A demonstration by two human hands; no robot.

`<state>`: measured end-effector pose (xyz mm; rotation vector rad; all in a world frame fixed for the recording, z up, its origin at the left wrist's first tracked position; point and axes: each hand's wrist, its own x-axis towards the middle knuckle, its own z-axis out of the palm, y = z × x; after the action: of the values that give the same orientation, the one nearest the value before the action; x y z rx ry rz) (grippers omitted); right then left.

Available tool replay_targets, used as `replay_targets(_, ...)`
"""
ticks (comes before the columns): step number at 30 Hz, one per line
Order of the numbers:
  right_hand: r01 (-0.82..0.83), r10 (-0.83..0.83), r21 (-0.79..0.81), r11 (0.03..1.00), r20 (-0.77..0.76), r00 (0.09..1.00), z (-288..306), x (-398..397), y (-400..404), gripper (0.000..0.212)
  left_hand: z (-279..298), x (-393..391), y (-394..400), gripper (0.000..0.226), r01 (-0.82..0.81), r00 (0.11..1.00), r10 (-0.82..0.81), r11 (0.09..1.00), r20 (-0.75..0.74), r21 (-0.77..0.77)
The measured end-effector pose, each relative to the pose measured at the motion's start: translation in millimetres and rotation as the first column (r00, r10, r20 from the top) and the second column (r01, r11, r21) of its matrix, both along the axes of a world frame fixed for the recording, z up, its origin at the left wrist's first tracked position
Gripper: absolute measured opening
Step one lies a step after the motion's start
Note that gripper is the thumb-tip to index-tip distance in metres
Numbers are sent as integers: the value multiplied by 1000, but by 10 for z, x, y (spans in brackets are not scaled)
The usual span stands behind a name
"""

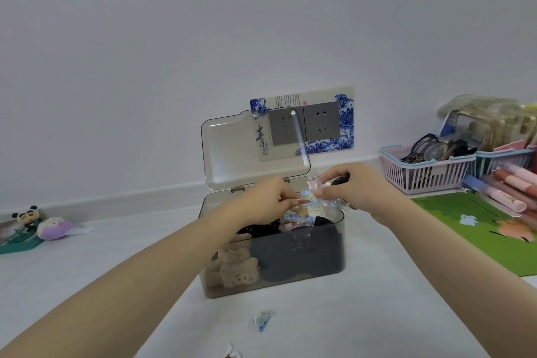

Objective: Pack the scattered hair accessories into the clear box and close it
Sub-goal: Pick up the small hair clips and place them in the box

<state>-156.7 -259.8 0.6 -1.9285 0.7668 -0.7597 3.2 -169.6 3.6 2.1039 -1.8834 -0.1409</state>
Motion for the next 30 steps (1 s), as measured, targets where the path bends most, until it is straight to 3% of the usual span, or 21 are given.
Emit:
replay_targets(7,-72,71,-41,997,-39,997,15,43,80,15,48,157,222,3,-148,988,150,988,28,-49)
replay_targets(12,-71,45,-204,976,-131,990,-40,119,154,20,-39,232,315,14,-253,956,239,965,169,67)
replay_targets(17,-83,41,-250,965,-169,985,-78,136,155,19,-83,172,372,8,-196,950,172,978,260,69)
replay_targets(19,-102,52,-269,958,-186,981,-68,128,162,15,-59,183,382,8,-193,966,172,977,192,96)
replay_targets(22,-134,75,-285,949,-210,975,1,154,175,15,-25,286,395,5,-188,981,190,981,-40,52)
replay_targets(26,-285,157,-365,886,-343,926,96,355,215,17,99,321,474,11,-158,876,115,986,-467,-53)
replay_targets(30,-448,211,-368,815,-532,820,137,602,269,26,91,340,550,10,-137,844,112,990,-524,-9)
